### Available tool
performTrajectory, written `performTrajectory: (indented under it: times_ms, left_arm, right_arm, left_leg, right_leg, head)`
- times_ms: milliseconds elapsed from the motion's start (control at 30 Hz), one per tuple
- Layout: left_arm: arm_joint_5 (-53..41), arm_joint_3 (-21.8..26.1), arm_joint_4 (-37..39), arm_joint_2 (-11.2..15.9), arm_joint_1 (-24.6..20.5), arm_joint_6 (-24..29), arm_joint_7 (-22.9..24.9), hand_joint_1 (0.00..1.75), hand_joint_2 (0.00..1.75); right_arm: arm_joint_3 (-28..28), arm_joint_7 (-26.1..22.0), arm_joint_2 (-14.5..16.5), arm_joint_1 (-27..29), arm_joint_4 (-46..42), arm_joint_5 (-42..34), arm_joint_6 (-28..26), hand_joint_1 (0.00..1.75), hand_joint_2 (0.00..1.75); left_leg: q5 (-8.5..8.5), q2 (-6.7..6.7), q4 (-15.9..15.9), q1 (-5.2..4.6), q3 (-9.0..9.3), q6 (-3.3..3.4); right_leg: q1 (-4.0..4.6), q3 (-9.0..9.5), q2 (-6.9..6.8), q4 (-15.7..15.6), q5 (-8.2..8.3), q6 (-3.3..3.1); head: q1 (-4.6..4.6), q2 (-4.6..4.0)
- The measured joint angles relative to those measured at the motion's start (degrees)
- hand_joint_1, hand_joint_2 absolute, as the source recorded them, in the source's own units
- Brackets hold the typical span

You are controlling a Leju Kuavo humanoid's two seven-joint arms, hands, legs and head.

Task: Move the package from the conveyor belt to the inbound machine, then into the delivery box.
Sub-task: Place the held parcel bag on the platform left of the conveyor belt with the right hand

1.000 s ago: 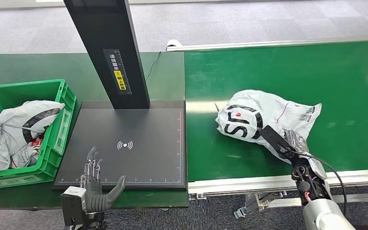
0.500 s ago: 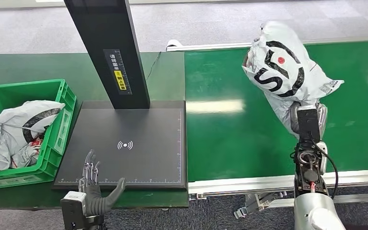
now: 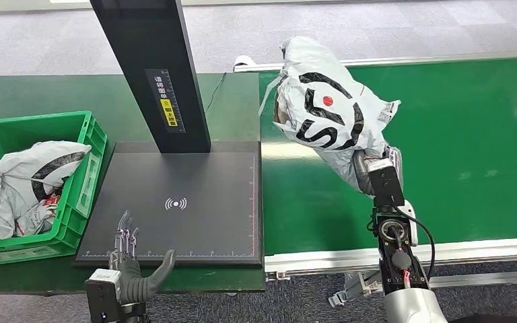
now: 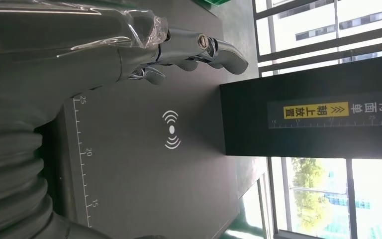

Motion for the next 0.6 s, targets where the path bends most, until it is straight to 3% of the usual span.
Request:
performTrajectory:
  times_ms: [67, 167, 333, 600]
  left_arm:
    - [0.0, 0.0, 0.0, 0.0, 0.0, 0.0, 0.0, 0.0, 1.75]
    - [0.0, 0.0, 0.1, 0.0, 0.0, -0.3, -0.1, 0.0, 1.75]
    - [-0.3, 0.0, 0.2, 0.1, -0.4, -0.6, -0.3, 0.0, 1.75]
    - [0.0, -0.5, 1.1, 0.4, -1.2, -1.0, -0.3, 0.0, 1.75]
  right_arm:
    - [0.8, 0.2, 0.1, 0.1, -0.2, -0.4, 1.3, 1.75, 1.75]
    - [3.8, 0.9, 0.7, 0.6, -0.1, -0.9, 10.1, 1.75, 1.75]
    - [15.1, 0.4, 3.6, 0.2, 4.7, -2.3, 23.3, 1.75, 1.75]
    - [28.1, 2.8, 6.3, -2.9, 14.3, -8.5, 33.7, 1.75, 1.75]
  left_leg:
    - [0.0, 0.0, 0.0, 0.0, -0.01, 0.0]
    - [-0.02, 0.08, 0.0, 0.01, -0.04, -0.01]
    - [0.01, 0.13, 0.0, 0.08, -0.02, -0.08]
    - [0.06, 0.09, 0.0, 0.12, 0.0, -0.13]
  right_leg:
    - [-0.01, 0.0, 0.0, 0.0, 0.0, 0.0]
    - [0.0, 0.0, 0.07, 0.0, 0.0, 0.0]
    - [0.12, -0.05, 0.14, 0.0, -0.01, -0.03]
    - [0.11, 0.0, 0.1, 0.0, -0.01, -0.03]
  head:
    - [0.0, 0.0]
    - [0.01, 0.0]
    - [-0.03, 0.0]
    - [0.0, 0.0]
